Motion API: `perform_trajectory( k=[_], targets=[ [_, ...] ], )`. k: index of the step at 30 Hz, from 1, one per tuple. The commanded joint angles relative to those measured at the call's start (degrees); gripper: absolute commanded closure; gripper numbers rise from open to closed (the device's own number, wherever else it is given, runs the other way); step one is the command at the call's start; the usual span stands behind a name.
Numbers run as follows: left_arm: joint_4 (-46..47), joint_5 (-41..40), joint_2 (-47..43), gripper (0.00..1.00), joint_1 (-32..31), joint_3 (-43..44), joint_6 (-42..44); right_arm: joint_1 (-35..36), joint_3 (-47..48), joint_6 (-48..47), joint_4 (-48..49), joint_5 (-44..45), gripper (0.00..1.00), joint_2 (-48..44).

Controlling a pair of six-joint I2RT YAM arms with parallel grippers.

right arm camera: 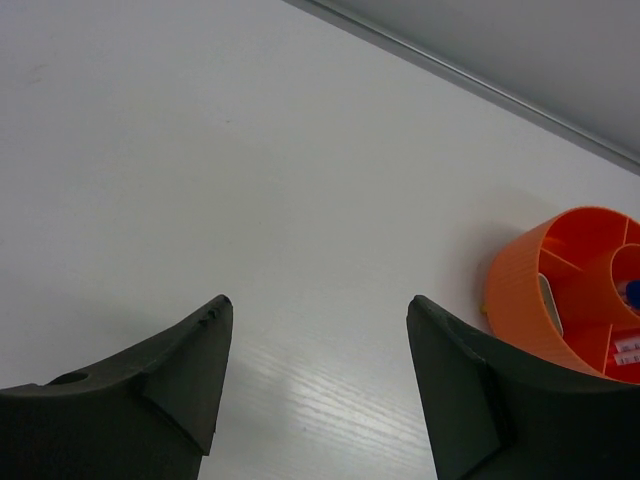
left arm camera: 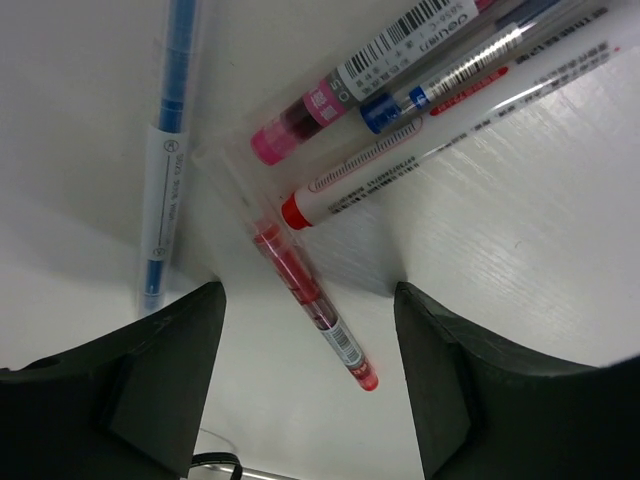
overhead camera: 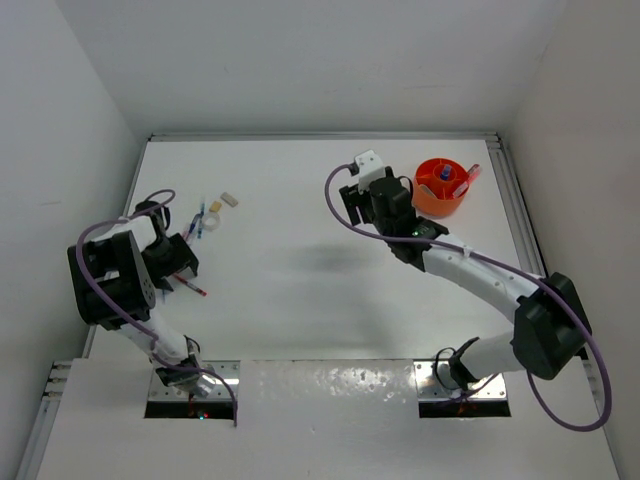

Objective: Sort the stationery into containers
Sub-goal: Pick up the pen from the center of the board.

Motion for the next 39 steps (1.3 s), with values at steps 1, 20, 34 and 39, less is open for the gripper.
perform_trajectory(
  k=[1,20,34,39],
  targets=[
    [4.50,1.31,1.61,0.35,0.66,0.22,-1.08,0.95,3.23,-1.84,-1.71,-0.07,0.31,1.14],
    [0.64,5.53,3.99,1.00,0.40,-0.39,-5.21,1.83,0.07,-4.48,0.84,2.30,0.30,-4.31],
    [-9.82,13.35,-3.48,1.00,-7.50,9.79,-6.45,3.94,-0.64,-2.72,-0.21,-5.86,0.30,-6.16],
    [-11.76,15.90,-6.55,1.00,-12.60,17.17,-5.22,4.12,2.79,1.49,-3.12,-16.22,0.30,-5.28]
  ],
)
